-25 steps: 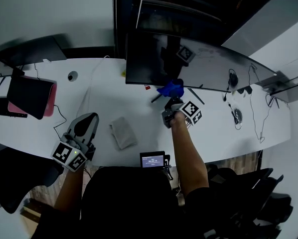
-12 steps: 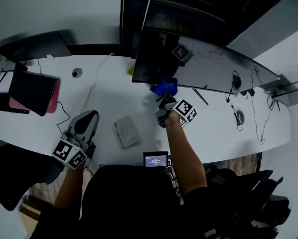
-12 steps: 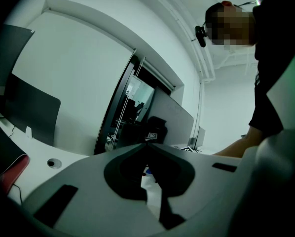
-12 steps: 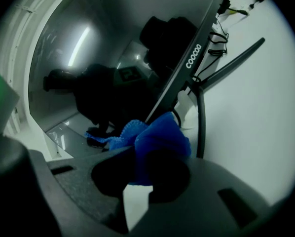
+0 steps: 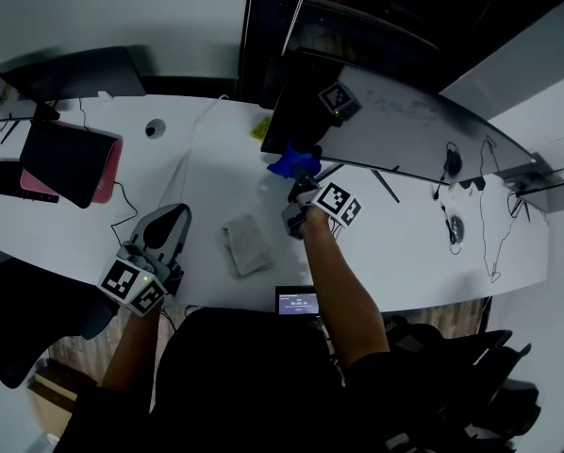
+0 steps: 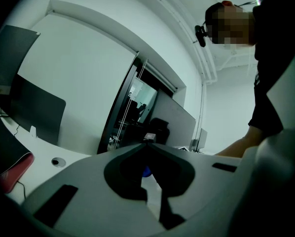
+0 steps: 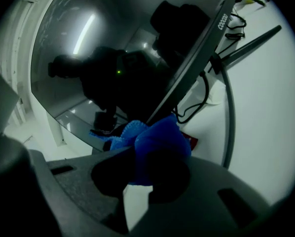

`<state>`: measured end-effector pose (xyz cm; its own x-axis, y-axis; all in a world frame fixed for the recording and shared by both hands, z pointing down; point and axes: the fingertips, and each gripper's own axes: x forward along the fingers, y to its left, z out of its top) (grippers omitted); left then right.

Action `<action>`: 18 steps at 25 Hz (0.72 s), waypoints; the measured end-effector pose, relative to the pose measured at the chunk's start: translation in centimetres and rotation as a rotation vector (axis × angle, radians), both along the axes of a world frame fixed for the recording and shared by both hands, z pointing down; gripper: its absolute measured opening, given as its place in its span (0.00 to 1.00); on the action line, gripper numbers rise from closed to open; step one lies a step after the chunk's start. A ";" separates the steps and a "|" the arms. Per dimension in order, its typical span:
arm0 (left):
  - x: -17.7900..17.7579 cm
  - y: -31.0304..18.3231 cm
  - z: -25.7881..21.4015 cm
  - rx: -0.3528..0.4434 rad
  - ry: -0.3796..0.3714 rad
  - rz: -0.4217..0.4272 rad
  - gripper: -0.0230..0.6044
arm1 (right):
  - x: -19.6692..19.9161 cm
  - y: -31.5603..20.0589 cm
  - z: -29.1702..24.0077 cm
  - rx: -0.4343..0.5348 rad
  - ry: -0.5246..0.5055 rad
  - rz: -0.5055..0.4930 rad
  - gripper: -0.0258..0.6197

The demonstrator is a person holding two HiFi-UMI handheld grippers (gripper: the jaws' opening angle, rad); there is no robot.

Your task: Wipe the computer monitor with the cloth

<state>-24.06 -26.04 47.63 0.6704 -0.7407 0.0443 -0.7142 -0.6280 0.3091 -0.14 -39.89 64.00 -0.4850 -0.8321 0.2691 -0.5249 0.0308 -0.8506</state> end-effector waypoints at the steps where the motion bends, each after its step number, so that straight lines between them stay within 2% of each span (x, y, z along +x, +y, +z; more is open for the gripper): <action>1: -0.1 0.0 0.1 -0.001 0.002 -0.002 0.03 | -0.6 -0.1 0.0 -0.003 0.001 -0.011 0.14; 18: -2.3 1.1 0.8 -0.013 0.044 -0.064 0.03 | -8.6 -0.5 -0.2 -0.012 0.004 -0.188 0.14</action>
